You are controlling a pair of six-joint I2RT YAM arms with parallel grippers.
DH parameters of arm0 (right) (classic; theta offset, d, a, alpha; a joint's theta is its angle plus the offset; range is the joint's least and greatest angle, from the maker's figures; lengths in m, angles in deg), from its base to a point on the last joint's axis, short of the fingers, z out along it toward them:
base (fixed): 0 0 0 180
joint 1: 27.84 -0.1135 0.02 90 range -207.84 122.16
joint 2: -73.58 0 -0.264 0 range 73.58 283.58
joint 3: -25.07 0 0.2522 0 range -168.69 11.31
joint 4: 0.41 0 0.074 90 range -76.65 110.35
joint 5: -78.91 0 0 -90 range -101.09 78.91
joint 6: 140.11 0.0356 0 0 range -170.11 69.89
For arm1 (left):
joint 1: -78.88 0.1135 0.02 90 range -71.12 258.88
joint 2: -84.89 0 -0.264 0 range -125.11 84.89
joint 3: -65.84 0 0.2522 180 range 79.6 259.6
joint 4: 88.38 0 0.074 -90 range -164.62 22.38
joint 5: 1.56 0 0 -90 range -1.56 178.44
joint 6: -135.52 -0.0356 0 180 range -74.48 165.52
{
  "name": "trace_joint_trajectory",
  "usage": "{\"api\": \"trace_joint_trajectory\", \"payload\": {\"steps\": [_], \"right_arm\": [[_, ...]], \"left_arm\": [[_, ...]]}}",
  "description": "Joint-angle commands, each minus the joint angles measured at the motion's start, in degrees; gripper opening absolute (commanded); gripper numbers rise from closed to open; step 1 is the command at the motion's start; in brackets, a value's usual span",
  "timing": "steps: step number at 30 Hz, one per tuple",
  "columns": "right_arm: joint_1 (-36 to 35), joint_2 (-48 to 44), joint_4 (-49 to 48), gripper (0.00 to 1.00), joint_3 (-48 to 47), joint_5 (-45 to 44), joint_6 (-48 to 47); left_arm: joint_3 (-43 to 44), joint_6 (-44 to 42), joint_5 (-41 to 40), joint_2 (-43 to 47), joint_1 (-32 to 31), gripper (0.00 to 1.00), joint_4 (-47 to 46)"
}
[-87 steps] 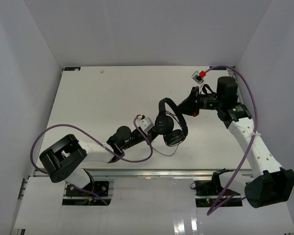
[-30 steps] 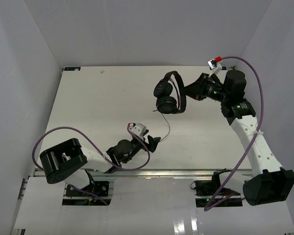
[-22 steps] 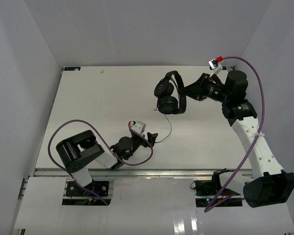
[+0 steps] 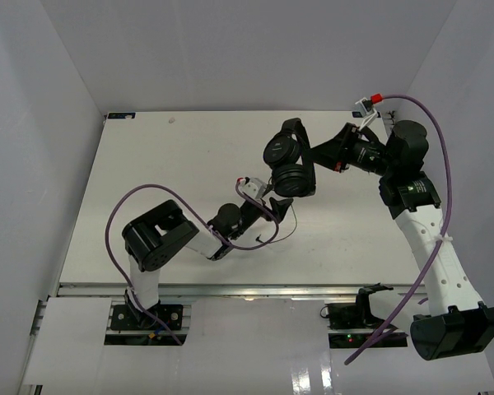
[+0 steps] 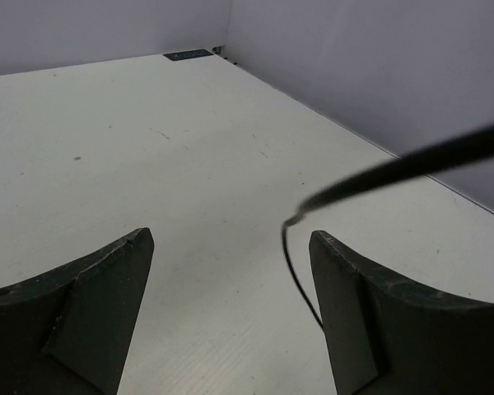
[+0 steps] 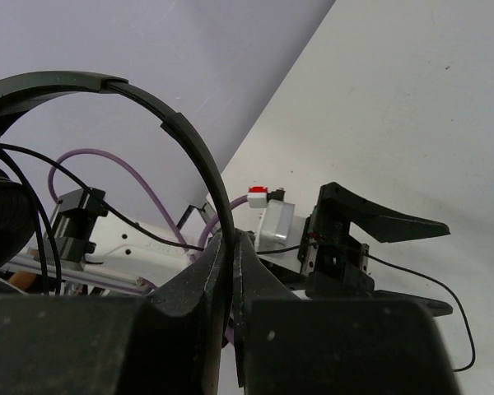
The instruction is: Wrap the headphones
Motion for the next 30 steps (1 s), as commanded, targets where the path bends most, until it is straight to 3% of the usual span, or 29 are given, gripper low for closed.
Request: {"api": "trace_joint_trajectory", "payload": {"steps": [1, 3, 7, 12, 22, 30], "right_arm": [[0.1, -2.3, -3.7, 0.08, -4.3, 2.9, 3.8], [0.1, -2.4, -3.6, 0.08, -4.4, 3.0, 3.9], [0.3, -2.8, -3.7, 0.08, -4.1, 3.2, 4.0], [0.5, -2.8, -3.6, 0.08, -3.5, 2.9, 3.6], [2.7, -2.4, -3.2, 0.08, -2.6, 1.7, 1.3], [4.3, -1.3, -2.1, 0.08, -3.0, -1.2, -0.5]], "left_arm": [[1.6, 4.6, -1.2, -3.2, 1.2, 0.82, -14.5], [2.5, 5.2, -0.4, -3.9, 1.4, 0.78, -15.1], [5.1, 7.2, 2.5, -5.2, 1.4, 0.57, -16.9], [5.0, 9.7, 4.3, -5.6, 1.4, 0.49, -20.2], [1.8, 14.7, 10.7, -5.0, 1.4, 0.03, -20.0], [-0.1, 14.1, 14.9, 0.0, -1.4, 0.00, -6.2]]}}
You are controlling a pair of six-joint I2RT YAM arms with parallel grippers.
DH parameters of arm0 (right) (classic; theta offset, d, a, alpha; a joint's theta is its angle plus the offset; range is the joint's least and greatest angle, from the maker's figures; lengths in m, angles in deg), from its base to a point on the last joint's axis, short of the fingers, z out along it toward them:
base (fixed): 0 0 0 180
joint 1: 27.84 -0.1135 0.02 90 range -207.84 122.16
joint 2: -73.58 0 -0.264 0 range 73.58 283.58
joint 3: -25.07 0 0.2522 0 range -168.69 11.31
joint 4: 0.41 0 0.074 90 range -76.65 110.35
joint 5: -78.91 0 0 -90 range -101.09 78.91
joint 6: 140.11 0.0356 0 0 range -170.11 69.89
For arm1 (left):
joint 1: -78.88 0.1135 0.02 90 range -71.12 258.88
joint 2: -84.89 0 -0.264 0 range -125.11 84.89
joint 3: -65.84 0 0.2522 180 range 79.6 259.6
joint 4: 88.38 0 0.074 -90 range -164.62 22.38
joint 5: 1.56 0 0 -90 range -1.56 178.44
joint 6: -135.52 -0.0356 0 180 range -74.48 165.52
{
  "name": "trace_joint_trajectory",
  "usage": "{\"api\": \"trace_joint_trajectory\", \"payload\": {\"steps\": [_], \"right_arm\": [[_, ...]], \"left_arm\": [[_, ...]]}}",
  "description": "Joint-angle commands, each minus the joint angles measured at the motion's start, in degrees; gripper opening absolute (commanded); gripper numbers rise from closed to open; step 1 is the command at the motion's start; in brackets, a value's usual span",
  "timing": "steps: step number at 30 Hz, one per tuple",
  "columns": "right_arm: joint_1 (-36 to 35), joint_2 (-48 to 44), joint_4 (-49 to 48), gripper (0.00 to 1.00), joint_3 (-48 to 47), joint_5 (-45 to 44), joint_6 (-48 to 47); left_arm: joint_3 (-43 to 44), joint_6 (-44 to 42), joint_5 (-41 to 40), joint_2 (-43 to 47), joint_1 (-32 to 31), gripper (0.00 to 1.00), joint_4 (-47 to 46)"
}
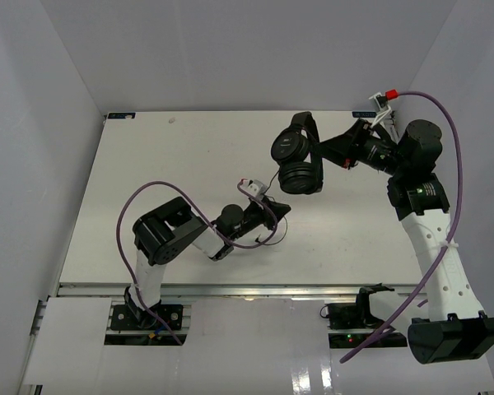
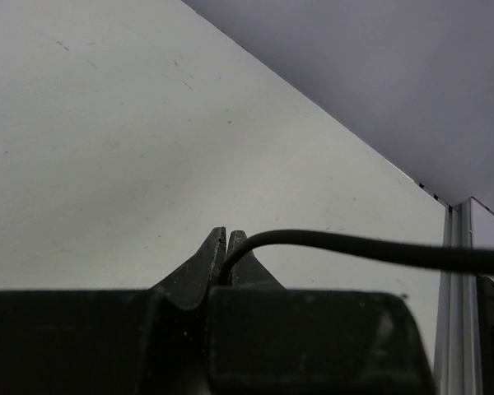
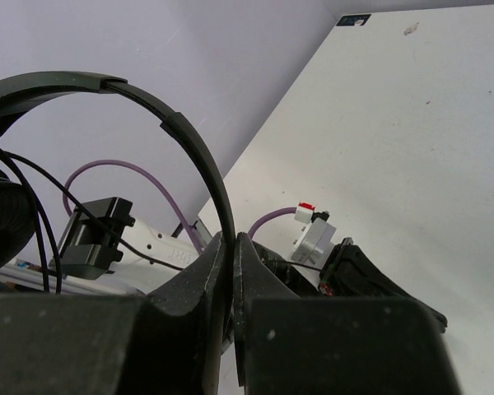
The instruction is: Wrap the headphones
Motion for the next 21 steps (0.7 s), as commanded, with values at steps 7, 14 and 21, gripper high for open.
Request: {"api": "trace_joint_trajectory", "payload": {"steps": [7, 14, 21], "right_arm": [[2.3, 1.0, 3.9, 0.08, -3.1, -13.4, -7.1], [2.3, 1.3, 8.5, 0.08, -2.0, -35.3, -10.4], [2.3, 1.6, 7.6, 0.08, 0.9, -42.1, -10.8]], "left_arm": [[-2.3, -6.9, 1.4, 11.0, -10.0, 0.00, 8.2], [-2.6, -9.6, -3.1, 18.0, -18.3, 0.00, 25.8], [3.4, -11.0, -3.9, 17.7, -22.8, 0.00, 40.7]]}}
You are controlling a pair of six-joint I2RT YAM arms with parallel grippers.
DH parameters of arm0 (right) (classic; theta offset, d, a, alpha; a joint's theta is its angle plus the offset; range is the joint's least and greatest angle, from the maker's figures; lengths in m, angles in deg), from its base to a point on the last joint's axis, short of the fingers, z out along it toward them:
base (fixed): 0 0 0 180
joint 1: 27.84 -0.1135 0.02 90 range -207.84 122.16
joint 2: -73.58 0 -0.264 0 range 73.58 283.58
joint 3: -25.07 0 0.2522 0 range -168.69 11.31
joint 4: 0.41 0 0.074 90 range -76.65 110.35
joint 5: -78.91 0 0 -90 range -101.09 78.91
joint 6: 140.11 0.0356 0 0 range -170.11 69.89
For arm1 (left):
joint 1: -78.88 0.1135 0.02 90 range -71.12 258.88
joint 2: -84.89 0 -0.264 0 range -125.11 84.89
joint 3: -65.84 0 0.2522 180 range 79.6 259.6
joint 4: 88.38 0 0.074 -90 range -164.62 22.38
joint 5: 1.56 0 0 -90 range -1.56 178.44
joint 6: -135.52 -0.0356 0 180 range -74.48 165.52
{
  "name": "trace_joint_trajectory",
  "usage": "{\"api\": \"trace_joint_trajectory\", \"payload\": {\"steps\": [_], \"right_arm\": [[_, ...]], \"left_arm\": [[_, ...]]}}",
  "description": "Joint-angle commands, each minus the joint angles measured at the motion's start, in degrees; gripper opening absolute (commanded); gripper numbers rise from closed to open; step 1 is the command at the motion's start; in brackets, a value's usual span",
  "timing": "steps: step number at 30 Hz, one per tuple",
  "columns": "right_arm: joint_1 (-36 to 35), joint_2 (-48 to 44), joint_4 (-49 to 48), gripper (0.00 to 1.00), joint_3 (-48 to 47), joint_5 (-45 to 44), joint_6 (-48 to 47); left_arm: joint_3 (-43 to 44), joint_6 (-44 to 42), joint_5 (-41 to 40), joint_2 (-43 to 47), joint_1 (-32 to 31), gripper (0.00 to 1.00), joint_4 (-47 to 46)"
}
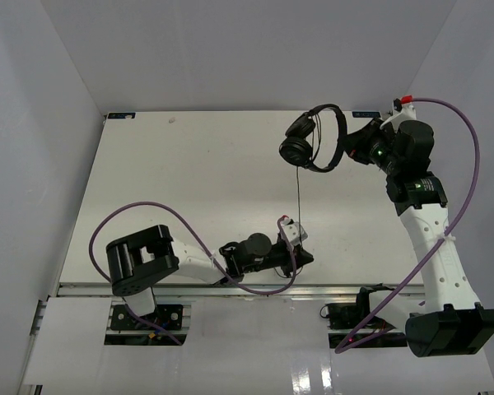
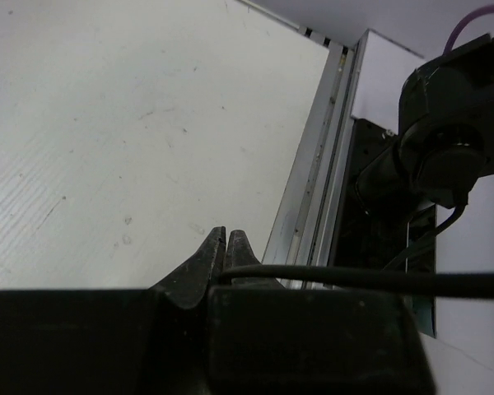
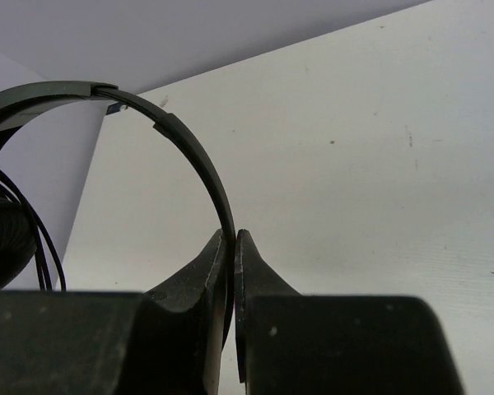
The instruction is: Wrap the headphones
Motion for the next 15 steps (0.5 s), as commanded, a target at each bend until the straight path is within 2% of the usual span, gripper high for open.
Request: {"api": "trace_joint_trajectory", "payload": {"steps": [1, 6, 8, 12, 14, 15], "right_arm": [[0.3, -0.3, -3.3, 0.08, 0.9, -9.0, 0.4], [0.0, 0.6, -5.2, 0.08, 3.0, -17.6, -5.4], [-0.3, 1.0, -7.5, 0.08, 5.1, -21.8, -8.9], [-0.7, 1.3, -10.1, 0.08, 10.1, -24.4, -15.7], [-1.2, 0.7, -12.3, 0.08, 13.5, -25.4, -18.6], [-1.3, 0.5, -13.3, 0.08, 14.1, -26.0, -19.1]], "left_arm": [[4.6, -2.1, -1.2, 0.7, -2.1, 0.00, 13.3], [7.8, -3.5, -5.5, 3.5, -4.6, 0.00, 23.2], [10.1, -4.8, -7.6, 4.8, -6.3, 0.00, 31.1], [15.5, -6.7, -12.3, 8.0, -8.8, 0.00, 45.7], [18.6, -7.6, -15.4, 10.1, -9.1, 0.00, 56.3], [19.1, -8.0, -16.7, 10.8, -9.1, 0.00, 58.1]]}}
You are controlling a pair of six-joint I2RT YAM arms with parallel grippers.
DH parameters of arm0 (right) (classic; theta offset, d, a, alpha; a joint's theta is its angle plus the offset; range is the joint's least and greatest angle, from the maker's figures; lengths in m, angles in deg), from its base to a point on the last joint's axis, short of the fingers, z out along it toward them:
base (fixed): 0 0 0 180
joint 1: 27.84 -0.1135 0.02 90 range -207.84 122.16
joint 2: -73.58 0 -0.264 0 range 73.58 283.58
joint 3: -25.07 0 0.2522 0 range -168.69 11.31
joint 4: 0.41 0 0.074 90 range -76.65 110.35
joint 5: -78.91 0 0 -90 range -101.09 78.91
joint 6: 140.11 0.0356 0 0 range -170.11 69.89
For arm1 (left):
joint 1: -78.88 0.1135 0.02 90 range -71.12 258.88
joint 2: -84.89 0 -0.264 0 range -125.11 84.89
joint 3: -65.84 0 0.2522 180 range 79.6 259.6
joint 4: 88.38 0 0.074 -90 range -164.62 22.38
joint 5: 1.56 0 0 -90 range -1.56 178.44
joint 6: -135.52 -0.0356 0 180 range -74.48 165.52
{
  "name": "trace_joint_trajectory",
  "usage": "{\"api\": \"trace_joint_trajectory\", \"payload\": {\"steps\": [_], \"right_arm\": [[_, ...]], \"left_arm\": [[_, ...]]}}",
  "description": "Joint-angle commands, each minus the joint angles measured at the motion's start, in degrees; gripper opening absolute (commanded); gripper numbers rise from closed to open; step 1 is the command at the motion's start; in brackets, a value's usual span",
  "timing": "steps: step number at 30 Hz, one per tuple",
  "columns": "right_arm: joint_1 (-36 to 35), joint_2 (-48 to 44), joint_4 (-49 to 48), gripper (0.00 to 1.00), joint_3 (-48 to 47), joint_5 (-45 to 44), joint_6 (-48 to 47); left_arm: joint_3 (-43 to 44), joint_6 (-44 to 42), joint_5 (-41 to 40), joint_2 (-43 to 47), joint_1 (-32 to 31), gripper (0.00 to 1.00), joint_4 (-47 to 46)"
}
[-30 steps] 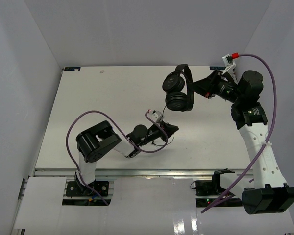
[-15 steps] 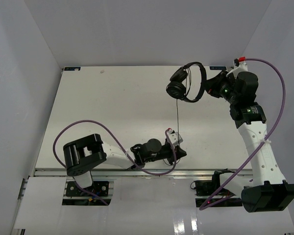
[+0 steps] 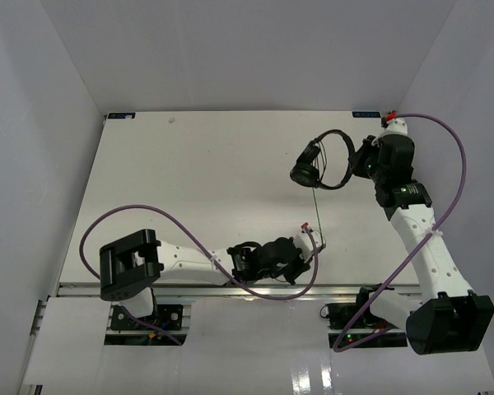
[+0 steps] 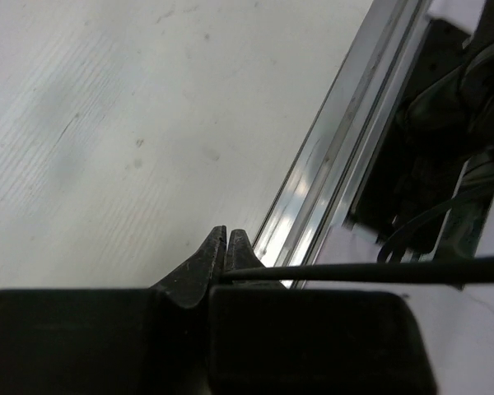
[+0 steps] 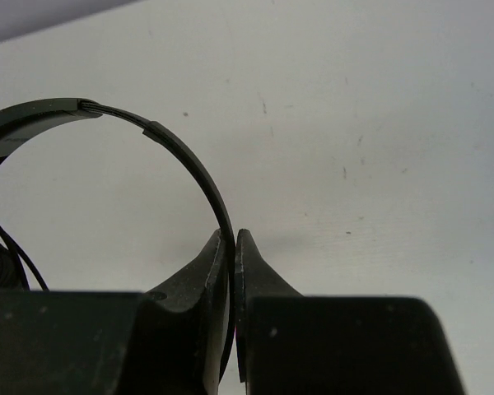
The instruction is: Wrap the headphones
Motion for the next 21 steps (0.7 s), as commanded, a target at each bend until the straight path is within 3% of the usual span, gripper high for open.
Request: {"api": "trace_joint_trajectory", "payload": {"steps": [1, 5, 9, 21], "right_arm": [[-0.5, -0.8, -12.4, 0.08, 4.3, -9.4, -6.7], [-1.0, -2.9, -18.6, 0.08, 10.4, -12.2, -13.5], [-1.0, -3.5, -19.9, 0.08, 11.8, -12.5, -14.9], [-0.5, -2.9, -15.3, 0.08, 8.2, -5.2, -4.9]], "left_arm": [[6.5, -5.6, -6.8, 7.5, -2.5, 0.00, 22.1], [13.9, -7.6, -14.8, 9.9, -2.5, 0.00, 36.2], [17.4, -8.2, -18.6, 9.8, -2.5, 0.00, 42.5], [20.0, -5.0, -18.9, 3.7, -2.4, 0.00, 60.1]]}}
